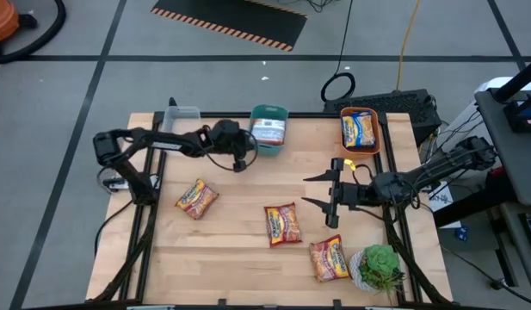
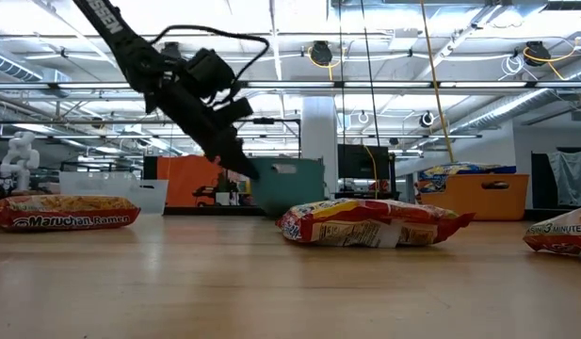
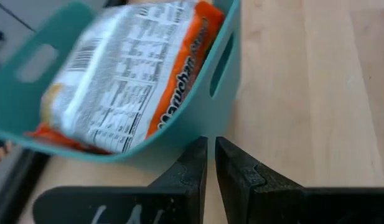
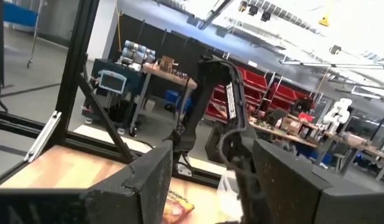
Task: Sort Maruchan noodles
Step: Adjust the blue bin
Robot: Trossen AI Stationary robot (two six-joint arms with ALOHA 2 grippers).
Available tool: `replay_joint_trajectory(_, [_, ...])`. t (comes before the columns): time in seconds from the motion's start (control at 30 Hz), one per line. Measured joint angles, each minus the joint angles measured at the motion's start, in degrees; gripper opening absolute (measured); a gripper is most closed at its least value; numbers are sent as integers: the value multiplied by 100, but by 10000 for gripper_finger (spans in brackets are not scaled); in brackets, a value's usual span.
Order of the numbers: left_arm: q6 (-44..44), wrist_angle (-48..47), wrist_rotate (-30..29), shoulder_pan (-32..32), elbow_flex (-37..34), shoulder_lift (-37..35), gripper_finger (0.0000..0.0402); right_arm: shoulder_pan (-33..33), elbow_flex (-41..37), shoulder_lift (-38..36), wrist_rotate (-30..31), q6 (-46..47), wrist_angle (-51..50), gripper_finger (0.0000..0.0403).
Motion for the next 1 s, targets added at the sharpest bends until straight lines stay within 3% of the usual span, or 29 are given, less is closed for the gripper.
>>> replay_joint_trajectory(0.27, [191,-866,-169,26,2,-786,42,11,0,0,2,449,-17,215])
replay_joint_trajectory(0.53, [180,-1090,112,10,7,-891,42,11,0,0,2,619,9,215])
replay_joint_trajectory(0.83, [-280,-1435,-1220,395,7,-889,42,11,0,0,2,648,11,215])
replay_joint_trajectory(1.0, [-821,-1421,-1410,655,4,-889,42,11,0,0,2,634,11,215])
